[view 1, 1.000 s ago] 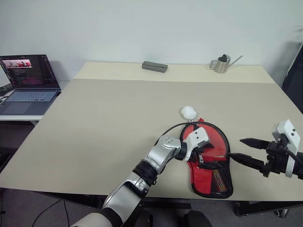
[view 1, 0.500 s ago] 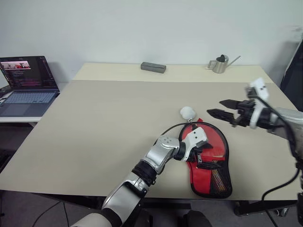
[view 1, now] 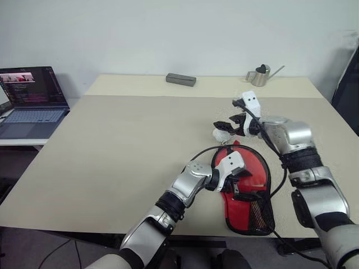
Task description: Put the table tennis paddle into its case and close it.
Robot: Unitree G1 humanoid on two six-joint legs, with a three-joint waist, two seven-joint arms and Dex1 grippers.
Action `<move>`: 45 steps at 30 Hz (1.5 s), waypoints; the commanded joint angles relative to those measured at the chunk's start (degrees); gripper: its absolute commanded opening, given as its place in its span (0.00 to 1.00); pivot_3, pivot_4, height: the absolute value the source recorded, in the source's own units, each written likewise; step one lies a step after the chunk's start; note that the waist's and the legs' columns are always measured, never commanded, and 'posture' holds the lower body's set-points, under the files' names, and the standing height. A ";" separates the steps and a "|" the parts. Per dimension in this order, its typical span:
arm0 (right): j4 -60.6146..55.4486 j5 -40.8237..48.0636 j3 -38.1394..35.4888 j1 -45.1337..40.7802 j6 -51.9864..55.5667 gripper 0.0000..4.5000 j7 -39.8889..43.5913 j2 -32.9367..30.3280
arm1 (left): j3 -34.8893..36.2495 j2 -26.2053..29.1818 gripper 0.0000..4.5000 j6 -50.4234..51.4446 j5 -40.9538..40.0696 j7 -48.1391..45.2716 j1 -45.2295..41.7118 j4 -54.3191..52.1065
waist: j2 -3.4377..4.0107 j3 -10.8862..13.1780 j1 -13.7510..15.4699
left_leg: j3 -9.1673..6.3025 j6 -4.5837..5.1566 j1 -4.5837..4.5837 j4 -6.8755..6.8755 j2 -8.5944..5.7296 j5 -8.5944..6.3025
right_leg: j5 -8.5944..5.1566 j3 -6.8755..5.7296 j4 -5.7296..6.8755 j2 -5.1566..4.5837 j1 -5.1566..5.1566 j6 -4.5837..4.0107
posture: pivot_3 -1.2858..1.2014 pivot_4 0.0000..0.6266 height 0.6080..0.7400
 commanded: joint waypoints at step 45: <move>29.54 -19.62 -4.09 -11.72 -23.35 0.01 -5.71 7.81 | -1.68 3.28 1.00 4.22 2.98 2.45 5.86 8.07 | 0.04 -0.35 -1.35 | -0.09 -0.01 0.25 -0.02 -0.01 0.00 | 0.01 0.06 0.07 0.04 0.15 -0.02 | 0.52 0.24 1.00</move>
